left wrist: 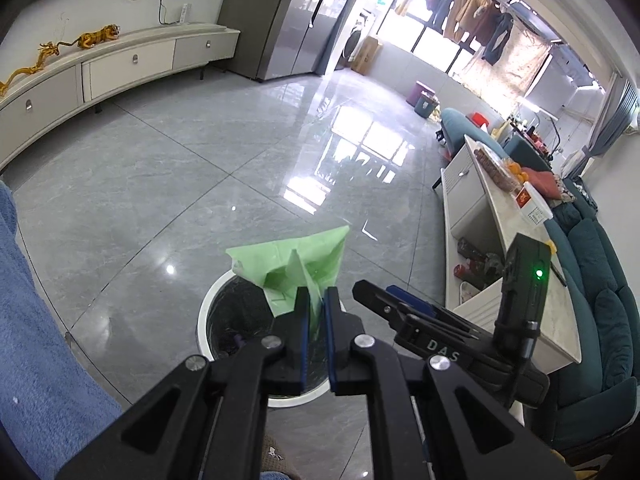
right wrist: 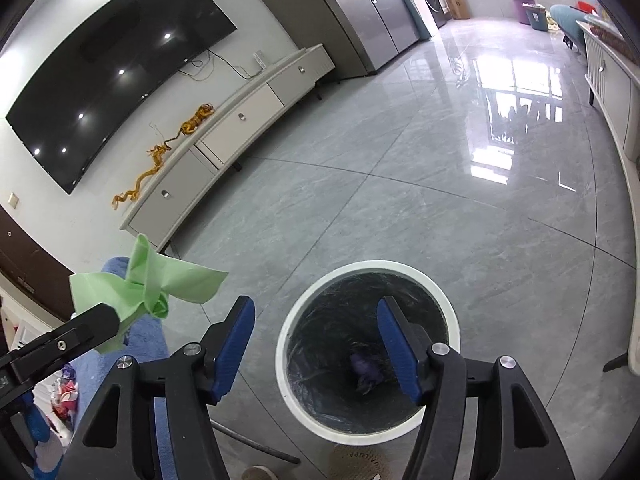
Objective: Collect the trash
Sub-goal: 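Carry both items to the bin and open both tools to drop them, then return to the table and grasp the red snack bag with the left tool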
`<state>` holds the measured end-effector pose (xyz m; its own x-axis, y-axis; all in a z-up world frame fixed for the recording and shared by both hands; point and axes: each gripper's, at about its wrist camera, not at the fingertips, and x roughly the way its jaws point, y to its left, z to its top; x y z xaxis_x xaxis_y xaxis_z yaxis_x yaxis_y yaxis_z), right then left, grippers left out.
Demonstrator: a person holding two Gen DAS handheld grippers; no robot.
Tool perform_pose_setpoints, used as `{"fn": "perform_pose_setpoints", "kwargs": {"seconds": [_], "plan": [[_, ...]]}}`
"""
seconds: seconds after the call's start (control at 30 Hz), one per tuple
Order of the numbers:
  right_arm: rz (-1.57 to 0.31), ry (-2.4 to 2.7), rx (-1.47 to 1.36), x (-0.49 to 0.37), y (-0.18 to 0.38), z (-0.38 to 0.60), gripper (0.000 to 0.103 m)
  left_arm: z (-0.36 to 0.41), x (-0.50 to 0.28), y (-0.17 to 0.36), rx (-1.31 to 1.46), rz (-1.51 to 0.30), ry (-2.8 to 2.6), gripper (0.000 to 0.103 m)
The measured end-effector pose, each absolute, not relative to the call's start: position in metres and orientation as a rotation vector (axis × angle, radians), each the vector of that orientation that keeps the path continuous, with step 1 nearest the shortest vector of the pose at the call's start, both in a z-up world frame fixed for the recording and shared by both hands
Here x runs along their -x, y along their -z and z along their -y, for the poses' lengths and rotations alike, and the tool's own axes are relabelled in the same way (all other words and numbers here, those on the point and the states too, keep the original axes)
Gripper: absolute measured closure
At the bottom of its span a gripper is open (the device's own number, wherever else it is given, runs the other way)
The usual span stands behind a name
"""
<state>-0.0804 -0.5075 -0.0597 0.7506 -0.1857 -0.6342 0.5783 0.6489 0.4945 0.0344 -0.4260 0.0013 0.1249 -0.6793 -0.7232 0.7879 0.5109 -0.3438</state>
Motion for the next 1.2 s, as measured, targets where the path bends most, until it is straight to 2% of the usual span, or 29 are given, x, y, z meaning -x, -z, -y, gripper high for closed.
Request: {"fn": "perform_pose_setpoints", "kwargs": {"seconds": [0.37,0.8,0.83,0.93,1.2], "plan": [[-0.514,0.473,-0.671,0.100,0.014,0.488,0.040,0.403,-0.026,-0.031,-0.069,-0.923,1.100,0.096],[-0.518,0.545,-0.702,0.115,0.033,0.509,0.039,0.439,-0.037,0.017,-0.091,-1.043,1.099,0.095],[-0.520,0.547,-0.703,0.116,0.034,0.509,0.039,0.441,-0.037,0.020,-0.092,-1.055,1.100,0.092],[-0.522,0.553,-0.706,0.116,0.036,0.510,0.039,0.443,-0.040,0.029,-0.072,-1.079,1.097,0.056],[-0.523,0.570,-0.664,0.115,0.026,0.502,0.038,0.429,-0.036,0.009,-0.054,-1.006,1.090,0.054]]}}
